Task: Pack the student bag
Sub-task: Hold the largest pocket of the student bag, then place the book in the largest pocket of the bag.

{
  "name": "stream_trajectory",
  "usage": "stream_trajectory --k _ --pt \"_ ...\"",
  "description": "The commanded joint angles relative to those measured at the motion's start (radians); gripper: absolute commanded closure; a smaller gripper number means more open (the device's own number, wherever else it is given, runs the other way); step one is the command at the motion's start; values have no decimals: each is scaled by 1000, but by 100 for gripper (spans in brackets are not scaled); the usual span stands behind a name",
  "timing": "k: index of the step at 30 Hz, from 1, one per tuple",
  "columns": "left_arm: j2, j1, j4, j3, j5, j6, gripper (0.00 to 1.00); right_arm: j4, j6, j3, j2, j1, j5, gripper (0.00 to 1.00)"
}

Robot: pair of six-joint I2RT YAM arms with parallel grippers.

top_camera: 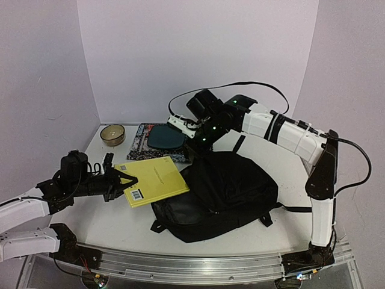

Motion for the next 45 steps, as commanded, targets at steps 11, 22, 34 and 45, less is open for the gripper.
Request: stream_trajectory --k 11,22,34,45 --pt "82 -147 220 183 -99 37 100 -3 57 16 -104 -15 -145 100" --pt "204 -166 395 184 -59 2 100 36 97 0 -137 -25 -217 100" --pt "388 -255 519 239 -68 -4 100 81 122 -17 -129 -28 -260 100" --pt "597 -331 578 358 -180 18 100 140 169 -47 -112 -28 -311 100"
